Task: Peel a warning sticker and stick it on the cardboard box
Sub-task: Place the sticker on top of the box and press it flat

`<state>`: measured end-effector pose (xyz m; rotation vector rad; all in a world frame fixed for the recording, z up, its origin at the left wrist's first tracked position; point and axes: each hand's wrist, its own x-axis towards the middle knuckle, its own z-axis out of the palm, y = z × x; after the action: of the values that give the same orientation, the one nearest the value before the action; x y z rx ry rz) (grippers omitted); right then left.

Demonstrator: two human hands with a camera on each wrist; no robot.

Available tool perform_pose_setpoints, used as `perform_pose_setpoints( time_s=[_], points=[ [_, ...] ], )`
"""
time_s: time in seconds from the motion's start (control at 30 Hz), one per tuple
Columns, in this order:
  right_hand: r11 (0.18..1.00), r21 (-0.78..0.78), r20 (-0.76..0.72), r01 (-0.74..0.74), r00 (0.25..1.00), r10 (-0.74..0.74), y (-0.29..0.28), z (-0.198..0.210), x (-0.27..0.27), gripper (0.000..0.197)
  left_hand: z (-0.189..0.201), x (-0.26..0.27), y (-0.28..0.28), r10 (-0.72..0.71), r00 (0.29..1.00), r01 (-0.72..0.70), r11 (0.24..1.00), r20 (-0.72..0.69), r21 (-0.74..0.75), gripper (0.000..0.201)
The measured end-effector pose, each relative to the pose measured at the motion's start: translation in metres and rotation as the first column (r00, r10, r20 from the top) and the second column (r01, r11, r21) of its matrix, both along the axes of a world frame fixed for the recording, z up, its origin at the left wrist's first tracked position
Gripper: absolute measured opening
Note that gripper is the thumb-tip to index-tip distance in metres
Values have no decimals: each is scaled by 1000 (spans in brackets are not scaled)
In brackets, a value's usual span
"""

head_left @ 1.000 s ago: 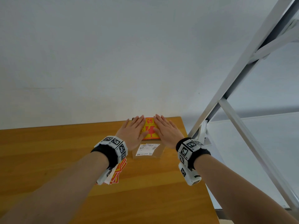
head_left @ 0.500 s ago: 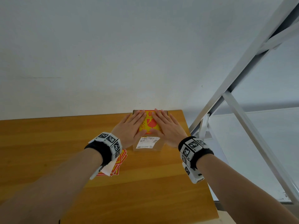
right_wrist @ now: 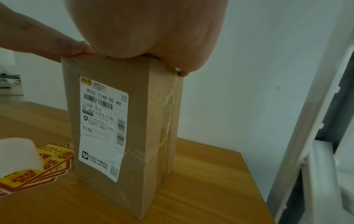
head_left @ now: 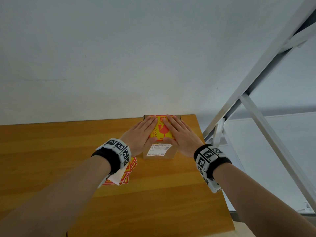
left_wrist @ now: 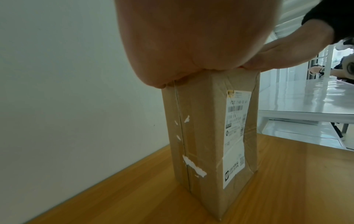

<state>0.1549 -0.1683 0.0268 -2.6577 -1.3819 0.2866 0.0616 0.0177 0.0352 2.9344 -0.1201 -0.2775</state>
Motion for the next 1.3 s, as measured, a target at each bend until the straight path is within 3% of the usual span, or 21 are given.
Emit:
perform_pose_setpoints(
  time_s=[0.17,0.23,0.43,0.57,0.83,1.3],
  points=[
    [1000,13,-76,-11,997,12,-2,4,4,72,2,0,2,1,1000,-1,1000,-5,-12,89],
    [999,-23,-42,-43,998,42,-8,6,6,69,1,-1,4,-6,1000,6,1000,-4,-10,89],
    [999,-35,5,-23,1000,23,-12,5,4,77,3,0,3,13,999,-13,1000,-48,-1,87],
    [993,47,4,110,994,-110,0,7,-2,63,3,1,-9,151,988,-149,981,6,-122,67],
    [985,7,-1,170,985,-170,33,7,-6,54,-9,16,-33,343,937,-341,939,64,-40,59],
    [985,24,16,172,985,-173,28,1,-5,54,-12,16,-34,341,937,-338,940,76,-49,61]
  ],
)
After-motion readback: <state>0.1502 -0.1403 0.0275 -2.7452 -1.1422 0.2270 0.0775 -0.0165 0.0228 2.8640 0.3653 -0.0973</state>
